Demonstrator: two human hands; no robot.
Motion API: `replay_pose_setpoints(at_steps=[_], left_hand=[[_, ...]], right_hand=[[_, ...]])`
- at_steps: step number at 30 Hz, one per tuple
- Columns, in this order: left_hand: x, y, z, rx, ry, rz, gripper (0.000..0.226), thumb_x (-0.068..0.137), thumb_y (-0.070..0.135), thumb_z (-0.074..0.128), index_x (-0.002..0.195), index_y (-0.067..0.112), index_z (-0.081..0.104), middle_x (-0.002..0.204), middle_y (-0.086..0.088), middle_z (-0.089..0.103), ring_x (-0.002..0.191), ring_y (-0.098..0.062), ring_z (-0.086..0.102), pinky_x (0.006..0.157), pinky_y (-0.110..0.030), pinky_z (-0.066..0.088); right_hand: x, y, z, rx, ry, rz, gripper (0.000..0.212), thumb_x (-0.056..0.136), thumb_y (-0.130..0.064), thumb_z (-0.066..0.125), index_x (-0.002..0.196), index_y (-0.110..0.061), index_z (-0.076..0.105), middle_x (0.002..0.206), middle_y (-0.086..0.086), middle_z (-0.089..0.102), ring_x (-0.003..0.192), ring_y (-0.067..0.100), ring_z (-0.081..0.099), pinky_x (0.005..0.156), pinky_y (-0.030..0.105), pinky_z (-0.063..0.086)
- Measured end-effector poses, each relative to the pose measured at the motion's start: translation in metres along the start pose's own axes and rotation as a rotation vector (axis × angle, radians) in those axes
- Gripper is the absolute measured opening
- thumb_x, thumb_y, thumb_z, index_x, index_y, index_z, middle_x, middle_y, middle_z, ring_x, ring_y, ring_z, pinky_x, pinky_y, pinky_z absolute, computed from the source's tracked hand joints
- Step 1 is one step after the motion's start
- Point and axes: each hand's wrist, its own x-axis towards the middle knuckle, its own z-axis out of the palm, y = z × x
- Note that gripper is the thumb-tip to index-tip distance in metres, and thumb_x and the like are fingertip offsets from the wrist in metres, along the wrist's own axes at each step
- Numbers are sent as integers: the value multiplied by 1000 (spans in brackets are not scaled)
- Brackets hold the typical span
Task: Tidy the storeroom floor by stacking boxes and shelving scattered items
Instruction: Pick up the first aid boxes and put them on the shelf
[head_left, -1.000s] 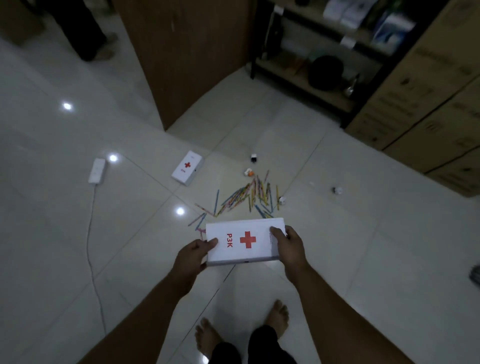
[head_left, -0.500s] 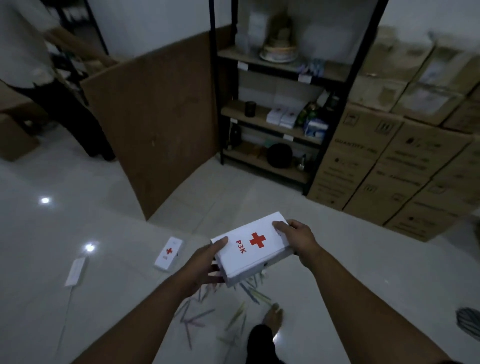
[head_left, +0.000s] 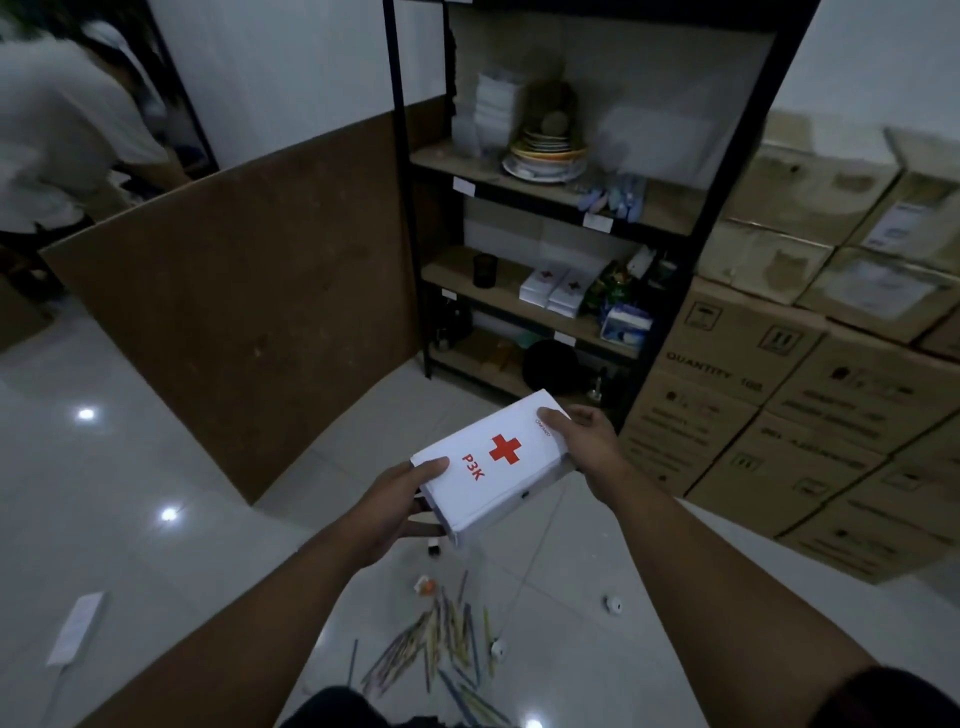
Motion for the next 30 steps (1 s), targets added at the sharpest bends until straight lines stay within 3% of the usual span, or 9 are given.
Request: replay_pose_setpoints(at_steps=[3, 6, 12, 15, 20, 24, 30], left_hand=[[37, 29, -4, -13, -2, 11, 45, 92, 42, 69, 131, 22, 60, 116, -4, 75, 108, -30, 71, 89, -57, 59], [78, 56, -10, -49, -7, -9, 45, 93, 41, 69, 132, 23, 57, 119, -5, 74, 111, -32, 69, 90, -58, 58], [178, 102, -22, -122, -104, -106, 49, 90, 33, 74, 132, 18, 55, 121, -9, 73, 113, -35, 67, 90, -59, 58], [233, 132, -47, -54, -231, -193, 59, 86, 34, 78, 137, 16, 55, 123, -11, 72, 118, -36, 65, 95, -59, 55], [298, 198, -90, 175, -454, -222, 51, 91, 51, 70, 132, 23, 61, 124, -5, 72, 118, -33, 66, 91, -49, 59], [351, 235, -109, 171, -448, -177, 56, 86, 46, 77, 134, 23, 59, 122, -4, 73, 115, -31, 68, 93, -50, 59], [413, 246, -95, 43, -347, -209, 56, 86, 45, 78, 134, 24, 58, 124, -5, 71, 112, -33, 68, 89, -53, 60]], right_hand=[[32, -18, 9, 164, -20, 75, 82, 68, -50, 90, 135, -31, 46, 128, 1, 59, 109, 28, 63, 96, 51, 56], [68, -29, 21, 362, -44, 149, 107, 50, -50, 99, 140, -25, 48, 125, 5, 68, 107, 30, 70, 90, 54, 60], [121, -69, 60, 367, -14, 156, 54, 83, -26, 84, 129, -22, 55, 110, 7, 76, 103, 28, 72, 95, 54, 55], [162, -93, 81, 353, 58, 159, 56, 79, -25, 86, 128, -19, 59, 103, 6, 79, 99, 29, 74, 80, 45, 58], [214, -138, 130, 378, 98, 169, 46, 82, -24, 84, 123, -14, 66, 102, 7, 79, 96, 30, 76, 91, 50, 58], [249, -158, 168, 511, 93, 154, 44, 86, -24, 82, 125, -14, 63, 109, 8, 78, 98, 30, 76, 91, 52, 58], [285, -160, 208, 353, 190, 210, 59, 79, -34, 85, 130, -28, 56, 121, 2, 69, 106, 27, 67, 82, 45, 62]])
